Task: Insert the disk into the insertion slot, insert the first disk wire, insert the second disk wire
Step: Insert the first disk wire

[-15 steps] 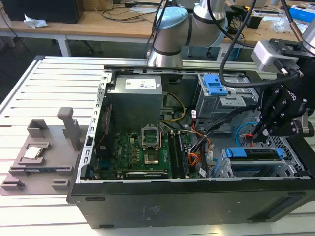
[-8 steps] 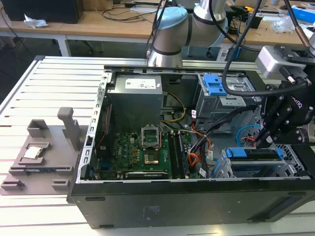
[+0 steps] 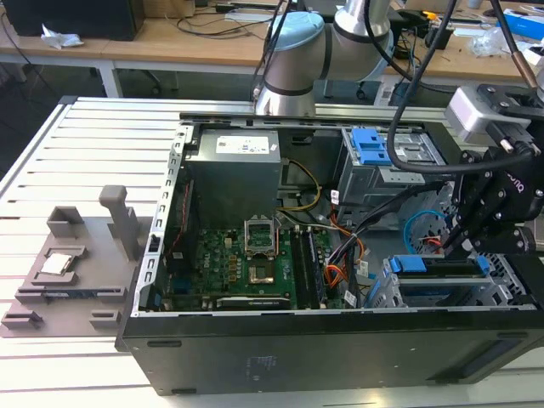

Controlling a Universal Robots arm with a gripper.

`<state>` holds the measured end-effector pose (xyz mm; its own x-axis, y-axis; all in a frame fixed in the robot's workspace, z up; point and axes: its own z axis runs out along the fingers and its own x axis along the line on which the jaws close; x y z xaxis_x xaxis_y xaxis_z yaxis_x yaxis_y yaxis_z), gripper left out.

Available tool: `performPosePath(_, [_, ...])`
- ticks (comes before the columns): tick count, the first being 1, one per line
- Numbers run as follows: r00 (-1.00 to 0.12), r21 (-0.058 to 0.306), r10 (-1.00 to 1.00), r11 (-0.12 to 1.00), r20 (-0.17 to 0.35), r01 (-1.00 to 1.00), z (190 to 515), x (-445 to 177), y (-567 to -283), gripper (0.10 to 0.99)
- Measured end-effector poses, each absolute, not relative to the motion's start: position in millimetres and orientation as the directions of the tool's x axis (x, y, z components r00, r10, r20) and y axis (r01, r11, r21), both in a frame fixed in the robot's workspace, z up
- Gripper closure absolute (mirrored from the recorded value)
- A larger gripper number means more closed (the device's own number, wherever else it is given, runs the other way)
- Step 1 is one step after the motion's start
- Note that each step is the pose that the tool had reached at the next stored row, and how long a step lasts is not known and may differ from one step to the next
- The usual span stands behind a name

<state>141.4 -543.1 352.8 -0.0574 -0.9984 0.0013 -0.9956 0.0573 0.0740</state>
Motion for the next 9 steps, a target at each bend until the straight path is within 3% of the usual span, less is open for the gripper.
performPosePath(9, [-0.056,0.074,-0.998,0.056,0.001,-0.996,347.8,147.1,-538.1,0.922])
